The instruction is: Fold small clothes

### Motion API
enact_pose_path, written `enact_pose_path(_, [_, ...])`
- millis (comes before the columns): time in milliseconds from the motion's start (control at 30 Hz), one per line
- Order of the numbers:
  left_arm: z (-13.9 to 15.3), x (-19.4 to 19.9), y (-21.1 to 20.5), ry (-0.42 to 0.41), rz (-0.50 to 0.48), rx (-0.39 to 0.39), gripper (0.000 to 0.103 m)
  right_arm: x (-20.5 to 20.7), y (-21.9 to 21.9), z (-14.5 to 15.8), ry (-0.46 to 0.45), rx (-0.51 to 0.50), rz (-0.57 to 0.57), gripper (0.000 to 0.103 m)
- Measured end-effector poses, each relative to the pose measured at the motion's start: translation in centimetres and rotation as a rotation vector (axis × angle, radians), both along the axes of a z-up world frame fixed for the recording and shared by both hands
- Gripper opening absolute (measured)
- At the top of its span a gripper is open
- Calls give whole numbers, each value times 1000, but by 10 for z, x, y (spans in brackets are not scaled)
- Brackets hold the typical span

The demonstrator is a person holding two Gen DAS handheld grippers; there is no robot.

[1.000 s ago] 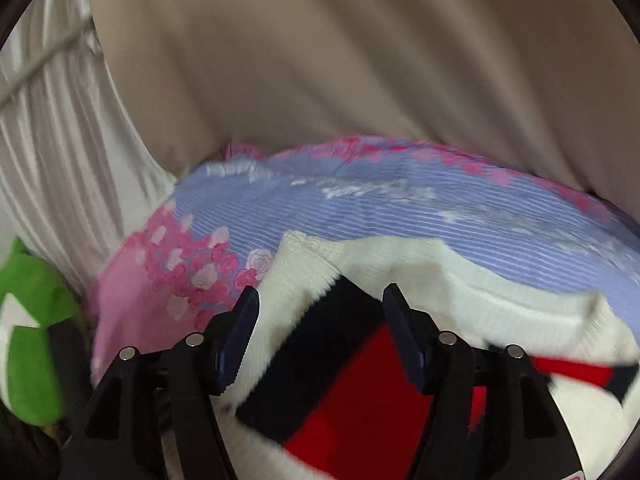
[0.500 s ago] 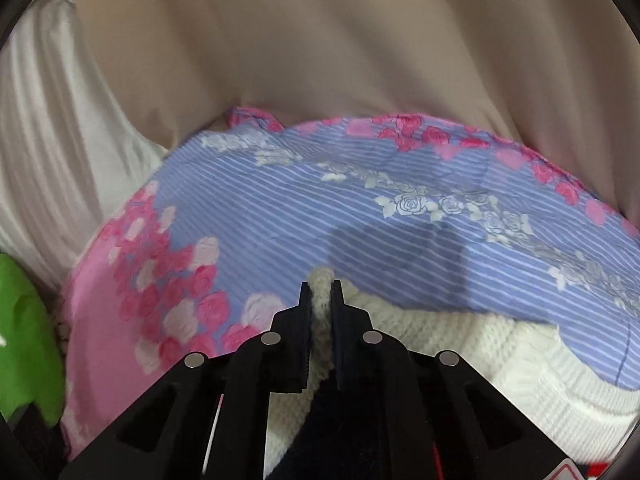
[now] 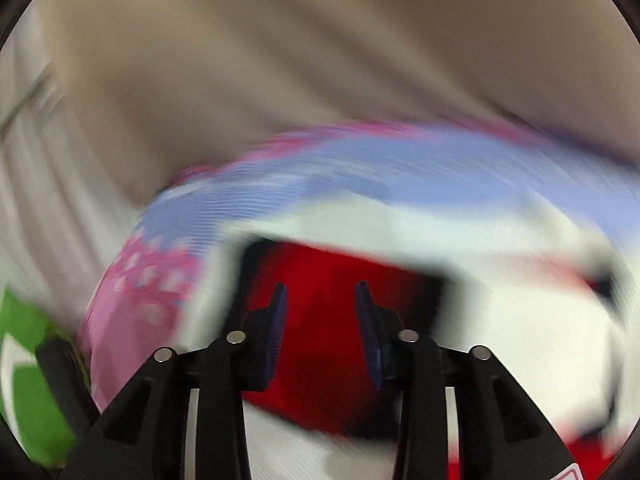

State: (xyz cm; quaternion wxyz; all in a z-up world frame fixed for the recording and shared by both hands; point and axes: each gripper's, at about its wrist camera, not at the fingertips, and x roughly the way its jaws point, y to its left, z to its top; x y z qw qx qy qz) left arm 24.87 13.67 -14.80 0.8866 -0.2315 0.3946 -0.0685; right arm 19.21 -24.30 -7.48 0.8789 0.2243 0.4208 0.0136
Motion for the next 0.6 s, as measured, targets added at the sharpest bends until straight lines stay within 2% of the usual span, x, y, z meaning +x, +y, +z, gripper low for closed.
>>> enact_pose_path(67, [0,-1,0,-1,2,2,11,-49,-66,-15,41,54,-203,38])
enact_pose_path(100, [1,-2,0,-1,2,8,11,-60,-84,-21,57,77,-236,38])
enact_pose_path(167, [1,-1,-2,1,2,21,11,-63,-100,-31,96,90,-237,37])
enact_pose_path(267, [2,-1,-6,3,5,45,11,-51,-101,-44,94,129,-197,37])
enact_pose_path(300, [3,0,-6,5,6,52,11,-47,-99,-46,81,130,-186,26])
enact_pose_path(333, [3,0,-8,7,8,68,11,-44,-98,-48,79,129,-183,3])
enact_pose_path(433, [6,-1,-15,11,14,129,11,-52,-107,-36,27,124,-236,3])
enact_pose_path(500, [5,0,-17,14,18,144,11,-61,-118,-29,15,73,-278,1])
enact_pose_path(567, [5,0,-18,15,18,154,11,-59,-128,-48,99,26,-293,0])
enact_pose_path(600, [5,0,-19,16,18,160,11,-60,-132,-56,73,64,-267,0])
